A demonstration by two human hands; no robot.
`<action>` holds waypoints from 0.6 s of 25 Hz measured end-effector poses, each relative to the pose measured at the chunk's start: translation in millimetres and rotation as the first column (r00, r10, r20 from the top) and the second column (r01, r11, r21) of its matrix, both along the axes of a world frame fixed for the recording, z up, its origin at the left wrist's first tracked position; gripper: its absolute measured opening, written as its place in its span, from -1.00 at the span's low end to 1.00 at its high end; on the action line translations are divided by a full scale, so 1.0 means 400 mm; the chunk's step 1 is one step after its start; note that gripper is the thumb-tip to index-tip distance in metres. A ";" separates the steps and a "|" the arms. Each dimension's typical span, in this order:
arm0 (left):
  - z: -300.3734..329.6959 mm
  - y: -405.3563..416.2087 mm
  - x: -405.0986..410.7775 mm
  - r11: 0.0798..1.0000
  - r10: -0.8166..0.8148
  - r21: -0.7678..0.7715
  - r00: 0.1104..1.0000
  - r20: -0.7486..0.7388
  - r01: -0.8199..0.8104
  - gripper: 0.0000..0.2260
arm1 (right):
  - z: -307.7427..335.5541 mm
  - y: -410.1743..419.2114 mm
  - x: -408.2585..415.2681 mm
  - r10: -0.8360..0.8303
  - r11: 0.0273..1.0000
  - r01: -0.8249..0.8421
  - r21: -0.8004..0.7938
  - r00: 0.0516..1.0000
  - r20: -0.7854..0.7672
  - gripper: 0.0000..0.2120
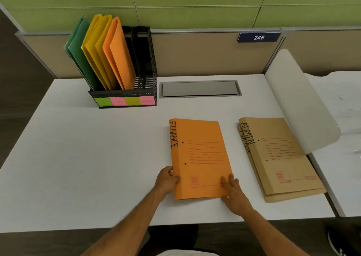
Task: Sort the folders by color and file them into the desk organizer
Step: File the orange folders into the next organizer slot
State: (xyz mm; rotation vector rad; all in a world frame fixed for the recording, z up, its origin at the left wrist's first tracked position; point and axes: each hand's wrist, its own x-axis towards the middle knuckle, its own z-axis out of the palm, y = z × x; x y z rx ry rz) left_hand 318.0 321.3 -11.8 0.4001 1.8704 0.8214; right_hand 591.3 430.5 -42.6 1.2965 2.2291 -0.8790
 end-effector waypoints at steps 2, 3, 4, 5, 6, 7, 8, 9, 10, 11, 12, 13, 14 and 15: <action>0.012 0.003 -0.001 1.000 0.008 0.021 0.999 0.032 -0.009 -0.67 | 0.001 -0.003 0.000 -0.038 0.999 0.038 -0.015 0.999 -0.032 -0.28; 0.018 0.000 -0.002 1.000 0.003 0.029 0.999 0.043 -0.004 -0.69 | 0.001 -0.005 0.000 -0.045 0.999 0.044 -0.013 0.998 -0.040 -0.29; 0.021 -0.005 -0.005 0.999 -0.004 0.039 0.999 0.043 0.002 -0.70 | 0.002 -0.009 -0.002 -0.044 0.999 0.044 -0.005 0.998 -0.046 -0.30; 0.023 -0.012 -0.010 0.999 -0.004 0.050 0.999 0.037 0.002 -0.71 | 0.003 -0.012 -0.004 -0.046 0.999 0.047 0.002 0.997 -0.054 -0.32; 0.026 -0.020 -0.017 0.998 0.002 0.064 1.000 0.030 -0.004 -0.71 | 0.004 -0.015 -0.009 -0.058 0.998 0.059 0.007 0.996 -0.073 -0.35; 0.030 -0.028 -0.027 0.997 0.007 0.079 1.000 0.025 -0.009 -0.71 | 0.005 -0.018 -0.016 -0.083 0.996 0.084 0.009 0.991 -0.106 -0.39; 0.035 -0.035 -0.040 0.996 0.010 0.093 1.000 0.020 -0.011 -0.71 | 0.007 -0.021 -0.027 -0.121 0.992 0.124 0.005 0.981 -0.150 -0.43; 0.039 -0.043 -0.056 0.994 0.014 0.105 1.000 0.017 -0.016 -0.71 | 0.013 -0.025 -0.043 -0.175 0.984 0.176 -0.010 0.964 -0.201 -0.45; 0.044 -0.053 -0.073 0.994 0.017 0.112 1.000 0.015 -0.019 -0.71 | 0.020 -0.029 -0.060 -0.239 0.971 0.237 -0.038 0.936 -0.257 -0.47; 0.047 -0.064 -0.092 0.993 0.019 0.115 1.000 0.012 -0.020 -0.71 | 0.028 -0.033 -0.078 -0.311 0.950 0.303 -0.075 0.899 -0.309 -0.47; 0.051 -0.075 -0.114 0.993 0.016 0.119 1.000 0.007 -0.017 -0.71 | 0.035 -0.037 -0.096 -0.384 0.923 0.369 -0.112 0.856 -0.346 -0.45; 0.052 -0.088 -0.135 0.992 0.014 0.124 1.000 0.006 -0.015 -0.71 | 0.042 -0.043 -0.111 -0.443 0.896 0.423 -0.137 0.821 -0.359 -0.43; 0.054 -0.101 -0.157 0.991 0.016 0.130 1.000 0.009 -0.017 -0.71 | 0.047 -0.051 -0.128 -0.484 0.874 0.462 -0.150 0.798 -0.359 -0.43; 0.055 -0.115 -0.178 0.990 0.018 0.136 1.000 0.012 -0.019 -0.70 | 0.047 -0.056 -0.143 -0.515 0.856 0.491 -0.162 0.778 -0.361 -0.43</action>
